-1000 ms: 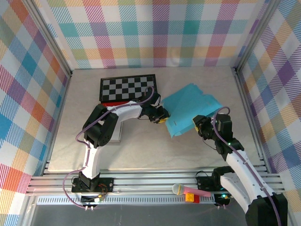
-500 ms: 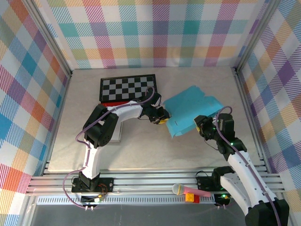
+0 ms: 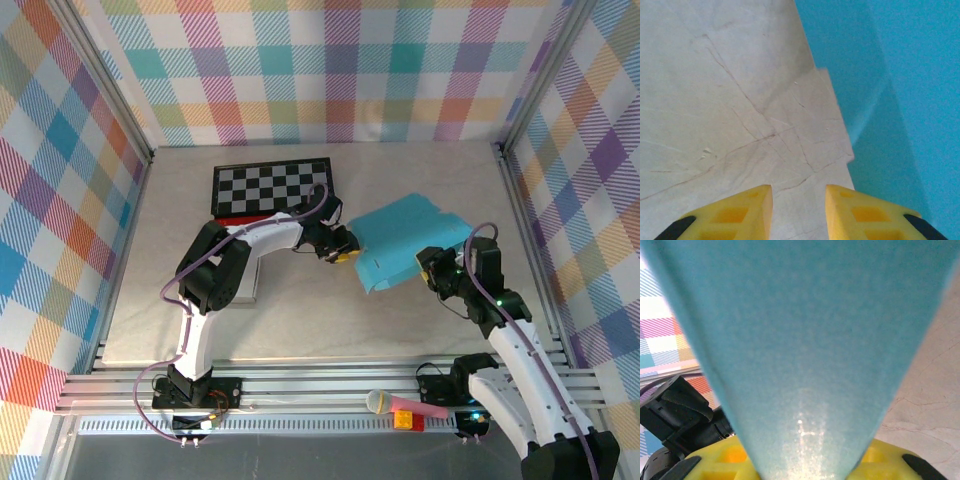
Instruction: Fold the paper box
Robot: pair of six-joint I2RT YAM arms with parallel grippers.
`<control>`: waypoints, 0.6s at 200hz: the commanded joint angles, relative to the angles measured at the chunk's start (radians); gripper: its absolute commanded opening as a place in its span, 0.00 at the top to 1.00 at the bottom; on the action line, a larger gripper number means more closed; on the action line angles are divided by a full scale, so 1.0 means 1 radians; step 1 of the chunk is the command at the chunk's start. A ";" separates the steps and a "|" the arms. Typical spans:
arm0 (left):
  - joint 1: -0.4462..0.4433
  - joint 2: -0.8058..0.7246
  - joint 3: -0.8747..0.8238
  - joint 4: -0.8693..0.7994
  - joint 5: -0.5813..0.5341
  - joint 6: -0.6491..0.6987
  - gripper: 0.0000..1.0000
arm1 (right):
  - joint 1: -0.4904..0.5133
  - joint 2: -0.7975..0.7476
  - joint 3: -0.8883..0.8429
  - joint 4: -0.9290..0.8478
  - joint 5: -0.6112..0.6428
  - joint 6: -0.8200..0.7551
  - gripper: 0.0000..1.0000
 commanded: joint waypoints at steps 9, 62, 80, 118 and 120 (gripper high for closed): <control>0.021 -0.116 -0.028 -0.041 -0.060 0.004 0.64 | -0.002 0.018 0.075 -0.065 0.009 0.001 0.70; -0.042 -0.361 -0.044 -0.159 -0.246 0.412 0.61 | -0.002 0.104 0.196 -0.162 0.001 0.025 0.71; -0.121 -0.480 -0.123 -0.105 -0.248 0.694 0.58 | -0.002 0.131 0.226 -0.186 0.003 0.037 0.71; -0.324 -0.653 -0.275 -0.106 -0.346 1.160 0.51 | -0.002 0.188 0.291 -0.237 -0.011 0.057 0.71; -0.331 -0.654 -0.277 -0.111 -0.350 1.173 0.51 | -0.002 0.191 0.294 -0.238 -0.012 0.056 0.71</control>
